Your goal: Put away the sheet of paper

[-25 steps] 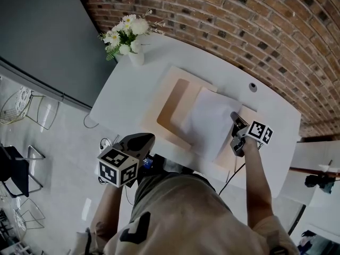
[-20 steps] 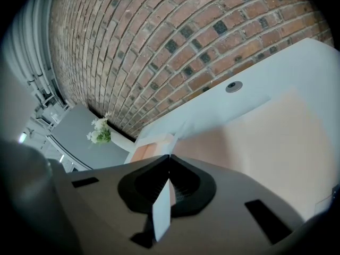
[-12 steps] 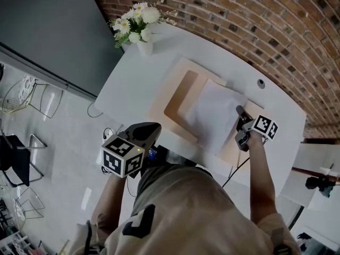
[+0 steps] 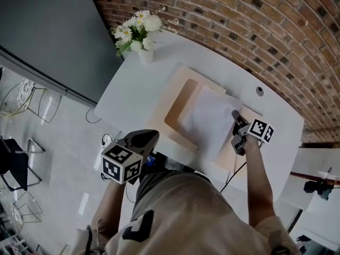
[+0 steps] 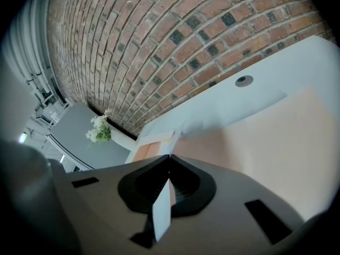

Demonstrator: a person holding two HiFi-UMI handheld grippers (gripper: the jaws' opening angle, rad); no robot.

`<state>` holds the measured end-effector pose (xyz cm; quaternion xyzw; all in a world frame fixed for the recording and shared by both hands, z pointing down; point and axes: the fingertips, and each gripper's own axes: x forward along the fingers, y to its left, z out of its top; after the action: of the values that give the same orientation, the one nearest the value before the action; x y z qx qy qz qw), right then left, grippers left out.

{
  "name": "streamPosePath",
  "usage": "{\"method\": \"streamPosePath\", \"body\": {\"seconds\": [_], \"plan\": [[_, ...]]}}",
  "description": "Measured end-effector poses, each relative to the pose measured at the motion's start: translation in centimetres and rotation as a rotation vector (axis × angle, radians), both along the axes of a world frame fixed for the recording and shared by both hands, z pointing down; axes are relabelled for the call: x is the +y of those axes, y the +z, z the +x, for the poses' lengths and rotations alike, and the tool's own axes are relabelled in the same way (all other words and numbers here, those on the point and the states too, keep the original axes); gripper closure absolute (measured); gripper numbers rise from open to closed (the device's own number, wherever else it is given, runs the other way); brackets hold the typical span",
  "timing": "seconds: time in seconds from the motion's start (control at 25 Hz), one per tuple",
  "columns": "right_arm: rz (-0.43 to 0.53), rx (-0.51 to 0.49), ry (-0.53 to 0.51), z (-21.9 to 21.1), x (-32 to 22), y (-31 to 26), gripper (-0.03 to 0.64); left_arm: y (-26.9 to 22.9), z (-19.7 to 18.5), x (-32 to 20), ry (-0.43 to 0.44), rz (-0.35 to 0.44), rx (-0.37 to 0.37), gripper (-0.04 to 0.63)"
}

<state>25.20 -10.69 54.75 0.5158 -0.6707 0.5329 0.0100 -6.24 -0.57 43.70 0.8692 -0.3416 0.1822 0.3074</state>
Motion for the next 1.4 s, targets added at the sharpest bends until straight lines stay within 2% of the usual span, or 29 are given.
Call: {"method": "streamPosePath", "body": {"seconds": [0.64, 1.04, 1.4], "plan": [[-0.024, 0.000, 0.039, -2.9, -1.4, 1.2, 0.594, 1.7, -2.4, -0.5, 0.017, -0.039, 0.026, 0.578], [-0.029, 0.002, 0.058, -4.5, -2.1, 1.5, 0.594, 2.4, -2.1, -0.7, 0.078, -0.056, 0.053, 0.577], [-0.025, -0.017, 0.084, -5.6, -2.9, 2.0, 0.593, 2.9, -3.0, -1.1, 0.110, -0.074, 0.039, 0.578]]}}
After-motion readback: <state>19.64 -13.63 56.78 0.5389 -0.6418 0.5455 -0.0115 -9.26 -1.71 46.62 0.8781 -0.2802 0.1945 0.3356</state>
